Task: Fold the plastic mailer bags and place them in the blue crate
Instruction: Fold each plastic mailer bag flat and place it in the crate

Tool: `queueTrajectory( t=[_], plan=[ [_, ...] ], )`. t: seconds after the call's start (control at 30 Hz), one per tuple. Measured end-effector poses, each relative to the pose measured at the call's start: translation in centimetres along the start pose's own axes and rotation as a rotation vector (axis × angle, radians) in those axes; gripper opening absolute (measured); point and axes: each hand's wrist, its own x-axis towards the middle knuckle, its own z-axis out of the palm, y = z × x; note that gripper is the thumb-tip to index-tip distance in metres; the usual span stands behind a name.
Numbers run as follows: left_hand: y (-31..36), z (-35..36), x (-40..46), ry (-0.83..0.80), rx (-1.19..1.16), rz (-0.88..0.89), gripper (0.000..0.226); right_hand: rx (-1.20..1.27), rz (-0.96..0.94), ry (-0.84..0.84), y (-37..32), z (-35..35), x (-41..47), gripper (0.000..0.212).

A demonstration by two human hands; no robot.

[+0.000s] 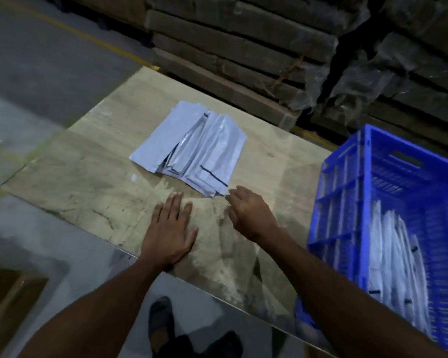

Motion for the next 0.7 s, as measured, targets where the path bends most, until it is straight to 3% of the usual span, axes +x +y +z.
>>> queueTrajectory(
  t=[0.07,0.23,0.47,0.57,0.7],
  plan=[
    [0.1,0.1,0.1,0.006,-0.001,-0.005,0.074,-0.008,0.051,-0.018,0.4,2.1,1.5,0.030],
    [0.2,0.1,0.0,0.028,0.026,-0.004,0.072,-0.042,0.194,-0.010,0.6,5.0,4.1,0.025],
    [0.1,0.4,-0.1,0.069,-0.007,-0.016,0.083,-0.082,0.204,0.120,0.1,6.1,4.4,0.005],
    [0.0,0.4,-0.4,0.172,-0.061,0.012,0.089,-0.105,0.223,0.047,-2.1,6.1,1.4,0.026],
    [-0.3,0.4,-0.4,0.205,-0.063,0.118,0.081,-0.039,0.121,0.035,-6.6,6.4,-2.9,0.025]
  ],
)
